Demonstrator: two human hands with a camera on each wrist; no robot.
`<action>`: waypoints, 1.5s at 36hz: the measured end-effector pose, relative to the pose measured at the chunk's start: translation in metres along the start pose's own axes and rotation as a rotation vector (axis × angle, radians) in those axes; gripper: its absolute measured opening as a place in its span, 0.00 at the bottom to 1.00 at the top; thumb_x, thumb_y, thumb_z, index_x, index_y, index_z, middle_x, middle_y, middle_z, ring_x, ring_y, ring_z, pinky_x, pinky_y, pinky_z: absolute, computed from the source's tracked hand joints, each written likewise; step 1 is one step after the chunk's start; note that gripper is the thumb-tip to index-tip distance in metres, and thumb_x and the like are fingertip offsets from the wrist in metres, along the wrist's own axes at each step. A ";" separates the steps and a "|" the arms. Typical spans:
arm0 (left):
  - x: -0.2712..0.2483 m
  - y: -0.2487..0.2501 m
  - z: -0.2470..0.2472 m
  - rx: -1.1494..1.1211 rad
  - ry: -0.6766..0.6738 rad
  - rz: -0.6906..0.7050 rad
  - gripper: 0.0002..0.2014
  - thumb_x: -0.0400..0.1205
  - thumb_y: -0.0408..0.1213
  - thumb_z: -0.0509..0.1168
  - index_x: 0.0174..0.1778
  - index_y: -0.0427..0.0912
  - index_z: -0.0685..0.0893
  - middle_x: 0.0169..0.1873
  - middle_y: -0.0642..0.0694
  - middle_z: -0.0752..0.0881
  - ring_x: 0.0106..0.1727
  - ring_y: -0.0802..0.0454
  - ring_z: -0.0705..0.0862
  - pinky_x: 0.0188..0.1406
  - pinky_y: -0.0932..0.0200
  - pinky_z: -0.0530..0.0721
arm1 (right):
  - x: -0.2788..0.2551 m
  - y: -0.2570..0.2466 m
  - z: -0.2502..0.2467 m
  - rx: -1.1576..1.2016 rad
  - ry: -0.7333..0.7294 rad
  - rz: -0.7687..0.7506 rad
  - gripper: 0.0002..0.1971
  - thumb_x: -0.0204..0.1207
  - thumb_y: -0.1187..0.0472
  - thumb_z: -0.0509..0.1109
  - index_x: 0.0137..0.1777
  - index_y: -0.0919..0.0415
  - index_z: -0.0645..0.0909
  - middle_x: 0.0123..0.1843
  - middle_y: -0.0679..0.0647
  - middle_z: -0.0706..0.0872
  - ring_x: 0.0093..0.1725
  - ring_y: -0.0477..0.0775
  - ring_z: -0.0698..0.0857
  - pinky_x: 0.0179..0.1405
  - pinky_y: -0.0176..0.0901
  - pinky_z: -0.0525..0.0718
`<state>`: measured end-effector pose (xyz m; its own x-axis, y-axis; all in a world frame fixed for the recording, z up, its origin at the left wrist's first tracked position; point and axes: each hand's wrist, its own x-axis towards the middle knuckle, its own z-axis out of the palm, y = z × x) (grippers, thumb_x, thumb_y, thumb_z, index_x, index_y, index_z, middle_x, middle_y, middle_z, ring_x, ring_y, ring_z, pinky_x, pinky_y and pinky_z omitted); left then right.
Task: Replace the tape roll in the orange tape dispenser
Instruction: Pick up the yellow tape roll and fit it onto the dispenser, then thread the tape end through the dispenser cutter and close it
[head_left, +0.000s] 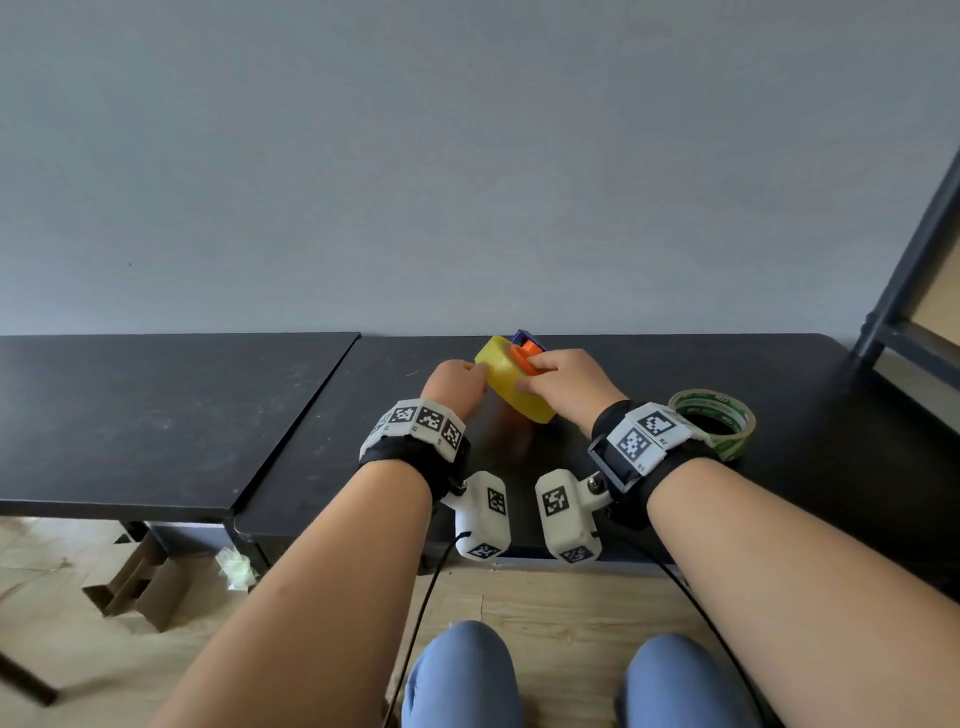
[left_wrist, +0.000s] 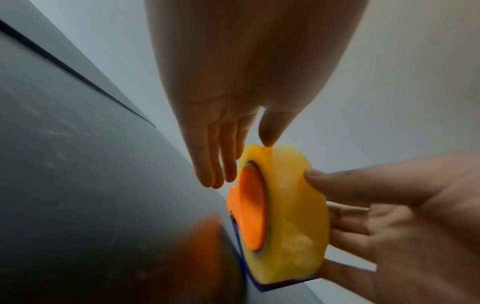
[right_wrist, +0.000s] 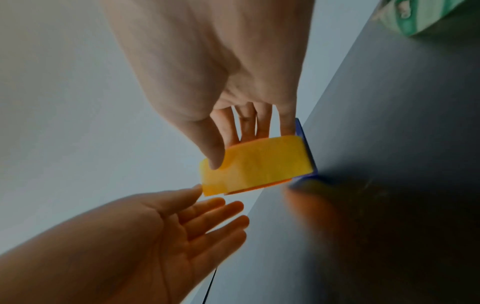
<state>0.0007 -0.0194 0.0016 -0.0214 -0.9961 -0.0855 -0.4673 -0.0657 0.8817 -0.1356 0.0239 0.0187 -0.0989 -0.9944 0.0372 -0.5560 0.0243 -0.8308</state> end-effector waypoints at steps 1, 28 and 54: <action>-0.001 0.005 0.001 -0.038 -0.007 0.002 0.15 0.85 0.36 0.56 0.32 0.41 0.78 0.42 0.36 0.83 0.42 0.40 0.82 0.59 0.41 0.85 | -0.001 0.001 -0.003 0.018 0.003 -0.004 0.20 0.75 0.60 0.74 0.67 0.60 0.84 0.64 0.59 0.87 0.63 0.60 0.84 0.68 0.55 0.80; 0.002 0.036 0.047 -0.267 -0.074 0.135 0.20 0.82 0.35 0.66 0.70 0.35 0.77 0.61 0.33 0.86 0.55 0.36 0.90 0.60 0.40 0.87 | 0.008 0.029 -0.039 0.378 0.060 0.197 0.15 0.74 0.52 0.65 0.49 0.64 0.84 0.59 0.69 0.87 0.60 0.68 0.86 0.66 0.67 0.81; 0.008 0.023 0.050 -0.243 -0.168 0.175 0.42 0.66 0.39 0.69 0.81 0.46 0.70 0.55 0.36 0.90 0.58 0.40 0.89 0.66 0.41 0.84 | 0.001 0.015 -0.034 0.436 0.097 0.266 0.07 0.75 0.59 0.62 0.48 0.62 0.77 0.47 0.60 0.81 0.47 0.59 0.82 0.62 0.56 0.81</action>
<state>-0.0547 -0.0260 -0.0022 -0.2373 -0.9712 0.0199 -0.2200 0.0737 0.9727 -0.1720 0.0272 0.0256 -0.2774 -0.9451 -0.1730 -0.1077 0.2095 -0.9719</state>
